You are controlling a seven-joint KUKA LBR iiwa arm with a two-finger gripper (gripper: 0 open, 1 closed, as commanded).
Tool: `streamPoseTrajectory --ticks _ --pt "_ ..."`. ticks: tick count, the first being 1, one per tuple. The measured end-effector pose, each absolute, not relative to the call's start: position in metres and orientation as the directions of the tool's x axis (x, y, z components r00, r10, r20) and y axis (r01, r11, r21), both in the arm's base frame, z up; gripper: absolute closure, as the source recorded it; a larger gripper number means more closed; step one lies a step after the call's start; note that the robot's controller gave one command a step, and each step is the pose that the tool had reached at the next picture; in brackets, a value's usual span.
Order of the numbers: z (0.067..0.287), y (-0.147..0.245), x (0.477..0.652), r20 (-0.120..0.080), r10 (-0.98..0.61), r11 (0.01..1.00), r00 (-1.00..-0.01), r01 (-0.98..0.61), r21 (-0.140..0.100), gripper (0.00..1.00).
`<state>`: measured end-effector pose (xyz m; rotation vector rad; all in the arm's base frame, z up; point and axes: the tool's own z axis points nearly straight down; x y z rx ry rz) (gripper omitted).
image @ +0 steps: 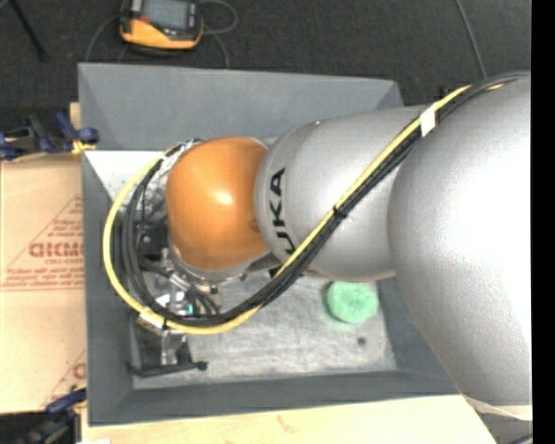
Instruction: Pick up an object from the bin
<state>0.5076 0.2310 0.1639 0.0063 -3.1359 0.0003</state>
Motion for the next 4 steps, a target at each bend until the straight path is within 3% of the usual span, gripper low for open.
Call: streamPoseTrajectory --ticks 1,2,4 --pt "0.168 0.230 0.510 -0.002 0.000 1.000 -1.000 0.000 0.002 0.00" --pt "0.094 0.213 0.555 -0.003 -0.252 0.968 -0.968 -0.252 0.018 1.00" --pt "0.097 0.212 0.551 -0.012 -0.253 0.967 -0.968 -0.253 0.015 1.00"
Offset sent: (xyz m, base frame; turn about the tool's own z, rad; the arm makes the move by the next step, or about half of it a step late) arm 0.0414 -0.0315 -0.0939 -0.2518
